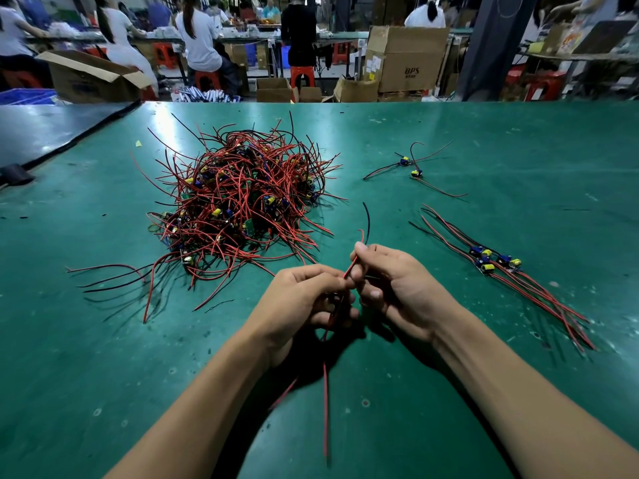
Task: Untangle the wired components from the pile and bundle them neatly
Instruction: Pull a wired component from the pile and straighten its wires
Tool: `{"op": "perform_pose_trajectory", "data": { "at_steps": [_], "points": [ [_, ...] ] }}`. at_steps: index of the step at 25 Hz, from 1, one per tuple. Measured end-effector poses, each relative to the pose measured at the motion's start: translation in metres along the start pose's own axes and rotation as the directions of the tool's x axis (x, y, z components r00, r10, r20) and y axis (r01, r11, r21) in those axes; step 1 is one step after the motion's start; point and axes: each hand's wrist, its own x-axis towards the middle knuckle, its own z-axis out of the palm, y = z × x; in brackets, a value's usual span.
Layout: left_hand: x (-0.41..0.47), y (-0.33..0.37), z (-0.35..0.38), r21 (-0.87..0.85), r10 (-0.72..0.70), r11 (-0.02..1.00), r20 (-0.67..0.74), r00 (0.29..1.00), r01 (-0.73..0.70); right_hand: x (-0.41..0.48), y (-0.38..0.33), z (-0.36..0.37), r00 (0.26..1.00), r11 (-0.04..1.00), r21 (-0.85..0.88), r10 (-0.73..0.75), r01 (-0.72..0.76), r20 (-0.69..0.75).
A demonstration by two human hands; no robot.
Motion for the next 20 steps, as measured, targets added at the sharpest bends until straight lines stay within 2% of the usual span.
{"op": "perform_pose_trajectory", "data": {
  "at_steps": [3, 8, 14, 20],
  "points": [
    [-0.001, -0.001, -0.001, -0.014, 0.009, 1.000, 0.015, 1.000, -0.009, 0.000, 0.000, -0.001, 0.999, 0.998, -0.041, -0.039, 0.040, 0.020],
    [0.000, -0.003, -0.003, -0.047, 0.011, 0.999, -0.020, 1.000, -0.012, -0.005, 0.010, 0.004, 0.986, 0.992, -0.117, 0.070, -0.052, 0.149],
    [0.001, -0.001, -0.005, -0.097, -0.094, 0.991, 0.022, 0.995, 0.096, -0.007, 0.006, 0.007, 0.993, 0.992, -0.113, 0.060, -0.048, 0.102],
    [0.001, -0.002, -0.002, -0.067, -0.075, 0.995, -0.032, 0.997, 0.072, -0.011, 0.010, 0.009, 0.993, 0.996, -0.089, 0.027, -0.016, 0.116]
  ]
}}
